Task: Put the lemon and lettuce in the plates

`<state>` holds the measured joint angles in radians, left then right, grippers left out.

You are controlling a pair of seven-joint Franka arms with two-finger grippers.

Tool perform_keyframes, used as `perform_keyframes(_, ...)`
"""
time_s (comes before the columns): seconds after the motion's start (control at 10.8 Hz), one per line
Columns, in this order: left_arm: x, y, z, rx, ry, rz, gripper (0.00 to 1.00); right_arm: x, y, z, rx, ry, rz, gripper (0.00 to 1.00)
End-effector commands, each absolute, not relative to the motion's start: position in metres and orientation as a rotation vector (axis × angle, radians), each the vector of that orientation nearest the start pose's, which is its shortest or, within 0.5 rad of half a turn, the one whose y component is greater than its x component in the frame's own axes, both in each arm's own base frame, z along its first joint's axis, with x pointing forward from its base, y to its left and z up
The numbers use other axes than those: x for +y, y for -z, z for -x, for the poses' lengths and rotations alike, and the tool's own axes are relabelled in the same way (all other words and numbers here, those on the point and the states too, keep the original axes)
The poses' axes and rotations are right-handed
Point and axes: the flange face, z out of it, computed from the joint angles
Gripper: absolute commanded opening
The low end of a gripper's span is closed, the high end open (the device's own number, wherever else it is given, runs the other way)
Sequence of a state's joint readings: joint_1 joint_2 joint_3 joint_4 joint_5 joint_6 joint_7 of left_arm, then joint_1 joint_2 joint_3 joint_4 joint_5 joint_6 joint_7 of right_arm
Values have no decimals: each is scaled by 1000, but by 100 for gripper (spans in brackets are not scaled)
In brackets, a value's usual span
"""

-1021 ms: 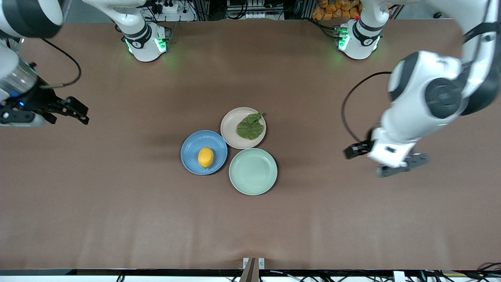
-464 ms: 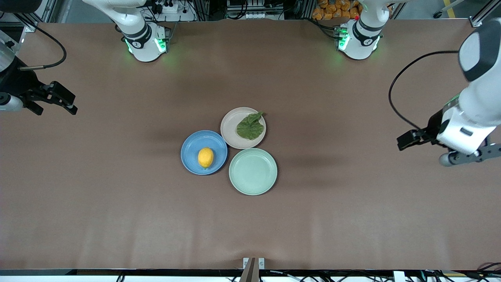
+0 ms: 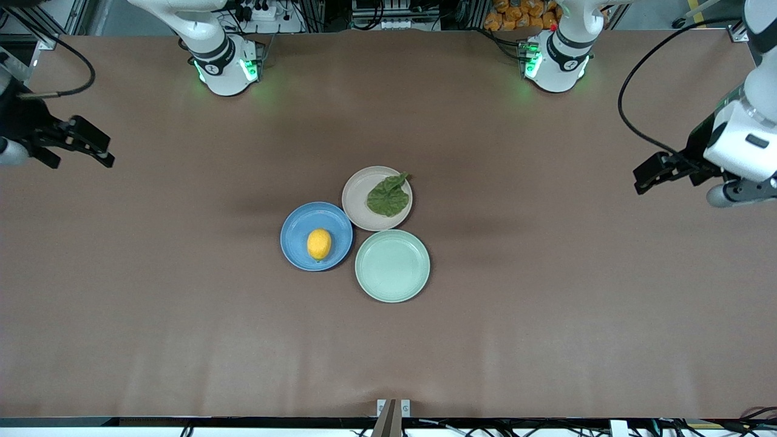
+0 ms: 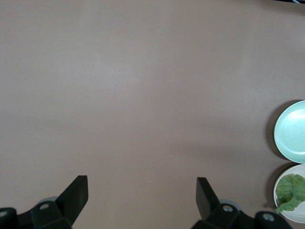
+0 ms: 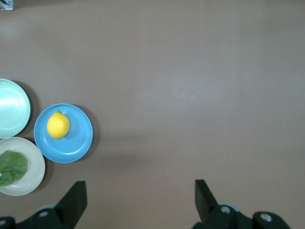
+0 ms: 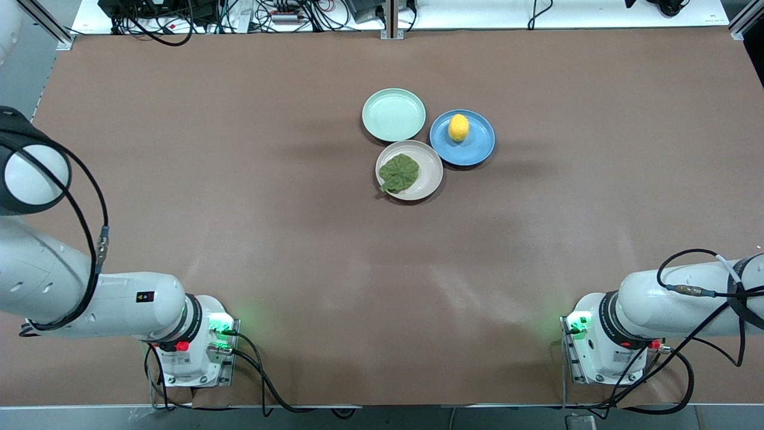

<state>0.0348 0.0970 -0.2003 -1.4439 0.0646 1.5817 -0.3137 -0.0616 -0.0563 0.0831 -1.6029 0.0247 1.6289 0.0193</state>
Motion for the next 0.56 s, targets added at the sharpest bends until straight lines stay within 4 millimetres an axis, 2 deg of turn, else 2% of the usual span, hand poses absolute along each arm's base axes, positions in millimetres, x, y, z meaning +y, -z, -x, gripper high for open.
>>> perform_keyframes(0.0, -63, -632, -573, -265, 51, 3133, 100, 14, -638, -552, -52, 76, 3116, 100)
perform_keyframes(0.09, -63, -632, -573, -266, 51, 3135, 100, 23, -635, -551, -74, 64, 3117, 100)
perform_keyframes(0.46, -70, -632, -573, -251, 48, 3136, 100, 24, -630, -549, -83, 66, 3117, 100)
